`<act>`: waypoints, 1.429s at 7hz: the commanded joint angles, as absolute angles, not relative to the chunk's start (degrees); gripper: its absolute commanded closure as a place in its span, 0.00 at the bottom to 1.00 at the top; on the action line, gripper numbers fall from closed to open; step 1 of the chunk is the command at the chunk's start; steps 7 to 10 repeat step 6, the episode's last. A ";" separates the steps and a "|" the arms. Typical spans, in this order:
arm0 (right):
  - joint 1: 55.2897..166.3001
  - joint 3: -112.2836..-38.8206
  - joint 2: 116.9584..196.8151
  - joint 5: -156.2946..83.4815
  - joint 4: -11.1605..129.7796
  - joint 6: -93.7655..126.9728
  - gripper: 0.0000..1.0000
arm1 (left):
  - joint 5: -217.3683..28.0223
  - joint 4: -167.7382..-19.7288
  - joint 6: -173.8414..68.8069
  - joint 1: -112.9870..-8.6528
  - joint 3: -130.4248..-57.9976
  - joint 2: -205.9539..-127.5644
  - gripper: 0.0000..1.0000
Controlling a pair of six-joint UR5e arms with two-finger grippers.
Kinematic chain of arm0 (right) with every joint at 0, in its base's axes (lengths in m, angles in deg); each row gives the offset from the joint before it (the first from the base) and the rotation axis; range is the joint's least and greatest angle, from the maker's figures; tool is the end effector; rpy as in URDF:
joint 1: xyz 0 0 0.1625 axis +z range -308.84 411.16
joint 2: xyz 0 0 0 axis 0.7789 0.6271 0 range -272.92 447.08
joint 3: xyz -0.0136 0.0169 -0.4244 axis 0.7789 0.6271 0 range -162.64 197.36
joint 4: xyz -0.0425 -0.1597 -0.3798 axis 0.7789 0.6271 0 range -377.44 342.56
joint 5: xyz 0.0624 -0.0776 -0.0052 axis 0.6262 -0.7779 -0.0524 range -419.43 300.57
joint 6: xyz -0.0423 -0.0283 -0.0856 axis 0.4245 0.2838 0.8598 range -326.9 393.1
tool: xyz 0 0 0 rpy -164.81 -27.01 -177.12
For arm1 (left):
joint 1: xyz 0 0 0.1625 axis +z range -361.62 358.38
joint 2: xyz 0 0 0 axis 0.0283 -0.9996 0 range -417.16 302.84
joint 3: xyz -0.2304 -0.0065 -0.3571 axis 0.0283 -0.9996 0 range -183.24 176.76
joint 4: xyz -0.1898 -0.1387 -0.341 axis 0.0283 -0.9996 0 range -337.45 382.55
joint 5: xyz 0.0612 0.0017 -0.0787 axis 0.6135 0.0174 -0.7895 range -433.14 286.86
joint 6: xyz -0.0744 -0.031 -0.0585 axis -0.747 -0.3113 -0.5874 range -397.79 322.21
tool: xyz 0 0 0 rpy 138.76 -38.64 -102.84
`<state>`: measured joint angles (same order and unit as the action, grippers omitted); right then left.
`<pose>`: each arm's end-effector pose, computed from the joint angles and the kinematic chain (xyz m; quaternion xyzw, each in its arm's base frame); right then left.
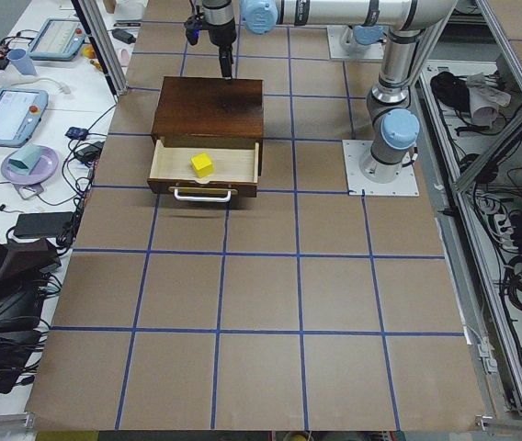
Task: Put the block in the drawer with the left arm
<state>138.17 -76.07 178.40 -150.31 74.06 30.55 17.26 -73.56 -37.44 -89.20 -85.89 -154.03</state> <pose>0.1065 -0.4870 0.4723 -0.0483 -0.9988 -0.0054 0.0077 -0.1100 -0.5376 0.4790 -0.0179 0.9986 0.0491 0.0023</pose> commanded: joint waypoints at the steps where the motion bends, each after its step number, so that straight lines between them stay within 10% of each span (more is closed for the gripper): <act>1: 138.18 -76.07 178.40 -150.31 74.06 30.56 0.00 | 17.04 -73.52 -37.44 -89.95 -86.91 -152.70 0.00; 10: 138.18 -76.07 178.40 -150.31 74.06 30.56 0.00 | 17.39 -73.43 -36.82 -89.87 -87.70 -152.61 0.00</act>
